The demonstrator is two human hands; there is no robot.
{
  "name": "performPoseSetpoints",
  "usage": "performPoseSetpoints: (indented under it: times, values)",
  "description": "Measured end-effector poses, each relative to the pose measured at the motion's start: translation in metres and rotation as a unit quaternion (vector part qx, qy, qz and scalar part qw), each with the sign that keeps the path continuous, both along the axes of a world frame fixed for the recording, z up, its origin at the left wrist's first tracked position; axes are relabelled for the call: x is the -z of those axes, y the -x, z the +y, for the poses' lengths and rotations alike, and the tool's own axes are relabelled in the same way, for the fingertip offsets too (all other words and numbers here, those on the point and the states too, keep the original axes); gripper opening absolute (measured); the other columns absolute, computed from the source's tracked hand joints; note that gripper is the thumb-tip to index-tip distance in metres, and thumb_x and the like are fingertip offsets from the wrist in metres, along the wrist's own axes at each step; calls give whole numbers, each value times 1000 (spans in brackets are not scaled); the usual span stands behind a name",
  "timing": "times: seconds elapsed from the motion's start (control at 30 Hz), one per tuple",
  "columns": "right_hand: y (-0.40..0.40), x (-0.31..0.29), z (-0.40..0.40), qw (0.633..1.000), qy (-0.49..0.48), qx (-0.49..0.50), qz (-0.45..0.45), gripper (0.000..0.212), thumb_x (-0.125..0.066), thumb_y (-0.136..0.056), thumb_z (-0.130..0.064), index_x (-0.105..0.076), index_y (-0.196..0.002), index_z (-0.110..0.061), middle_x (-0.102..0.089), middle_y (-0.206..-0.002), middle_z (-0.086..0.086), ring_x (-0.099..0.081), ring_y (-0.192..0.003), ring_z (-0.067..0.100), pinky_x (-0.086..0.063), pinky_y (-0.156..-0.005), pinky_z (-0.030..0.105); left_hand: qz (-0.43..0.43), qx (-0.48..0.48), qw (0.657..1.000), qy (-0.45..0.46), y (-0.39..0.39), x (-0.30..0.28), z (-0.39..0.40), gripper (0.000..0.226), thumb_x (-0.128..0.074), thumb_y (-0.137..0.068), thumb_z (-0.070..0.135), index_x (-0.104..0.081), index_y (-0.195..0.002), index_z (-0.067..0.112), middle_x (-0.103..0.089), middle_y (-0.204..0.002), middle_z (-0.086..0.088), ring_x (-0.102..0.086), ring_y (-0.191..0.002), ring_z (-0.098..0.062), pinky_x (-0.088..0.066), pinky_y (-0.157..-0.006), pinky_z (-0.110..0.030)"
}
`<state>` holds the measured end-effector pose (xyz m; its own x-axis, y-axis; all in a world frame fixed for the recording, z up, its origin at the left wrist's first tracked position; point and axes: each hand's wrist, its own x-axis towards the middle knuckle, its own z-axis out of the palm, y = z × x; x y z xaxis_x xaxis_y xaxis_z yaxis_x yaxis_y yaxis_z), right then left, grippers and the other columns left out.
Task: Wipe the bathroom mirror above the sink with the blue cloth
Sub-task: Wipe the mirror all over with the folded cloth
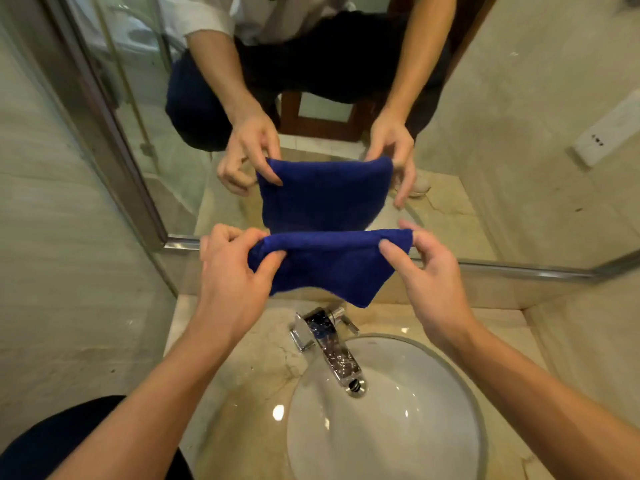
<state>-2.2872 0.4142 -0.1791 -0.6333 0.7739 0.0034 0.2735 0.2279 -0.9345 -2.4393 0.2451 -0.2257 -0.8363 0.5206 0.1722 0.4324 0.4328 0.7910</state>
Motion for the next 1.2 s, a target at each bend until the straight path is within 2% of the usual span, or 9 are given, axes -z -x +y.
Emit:
performPoseSetpoints:
  times: [0.1, 0.2, 0.3, 0.43, 0.57, 0.7, 0.83, 1.07, 1.2]
  values:
    - [6, -4, -2, 995, 84, -57, 22, 12, -55, -97, -13, -62, -106, -14, -72, -107, 3, -66, -97, 11, -53, -85, 27, -112, 8, 990, -80, 1, 2, -2, 4, -62, -92, 31, -61, -90, 27, -59, -105, -3, -51, -98, -5, -39, -88, -20]
    - [19, -2, -11, 988, 95, -118, 7, 22, -61, -92, -6, -54, -109, -19, -69, -108, 1, -65, -102, 13, -55, -87, 28, -248, -53, 948, -190, 2, 0, -2, 9, -57, -98, 25, -59, -91, 32, -67, -87, 7, -60, -80, -3, -50, -76, -23]
    - [42, 16, -27, 988, -3, -128, -85, 34, -69, -86, -7, -48, -108, -21, -66, -105, -5, -64, -98, 11, -51, -81, 24, -280, -119, 939, -160, 16, 5, -4, 5, -55, -99, 28, -54, -102, 23, -64, -91, 11, -61, -85, -5, -47, -78, -24]
    - [75, 46, -56, 993, -86, -6, -80, 32, -70, -82, -9, -46, -100, -21, -61, -93, -5, -58, -88, 17, -36, -65, 11, -411, -40, 903, -117, 43, 11, -24, 36, -71, -76, 16, -64, -110, 8, -75, -101, -6, -70, -97, -23, -56, -87, -38]
    - [95, 64, -86, 998, -10, 64, -22, 52, -72, -84, -14, -45, -128, -20, -62, -96, -5, -58, -90, 11, -38, -72, 9, -310, -89, 942, -95, 61, 17, -50, 53, -74, -63, 17, -62, -114, 12, -72, -104, -4, -70, -94, -19, -54, -86, -34]
    - [123, 77, -111, 989, 3, 134, -56, 26, -73, -84, -24, -61, -106, -20, -57, -107, -2, -52, -102, 16, -38, -79, 22, -190, -224, 955, -38, 72, 30, -56, 36, -78, -77, 14, -64, -111, 14, -70, -99, -5, -67, -91, -24, -54, -85, -39]
    - [148, 87, -122, 978, 84, 185, -50, 16, -67, -89, -29, -52, -91, -30, -62, -96, 0, -60, -91, 20, -42, -74, 31, -162, -310, 933, -79, 70, 39, -45, 24, -75, -74, 30, -60, -92, 27, -69, -93, -7, -65, -90, -32, -54, -82, -46]
    - [177, 109, -148, 904, 333, 268, 3, 53, -63, -77, -58, -38, -99, -16, -60, -92, 2, -66, -90, 33, -56, -80, 52, -265, -403, 874, -55, 63, 56, -32, 51, -69, -81, 52, -61, -118, 19, -68, -113, -8, -62, -107, -31, -47, -90, -36]
    - [189, 105, -150, 851, 472, 228, 44, 43, -52, -80, -54, -60, -88, -13, -72, -84, 15, -70, -77, 31, -59, -77, 49, -440, -371, 803, -158, 65, 61, -25, 49, -64, -74, 55, -64, -105, 16, -71, -92, -10, -68, -81, -28, -58, -72, -38]
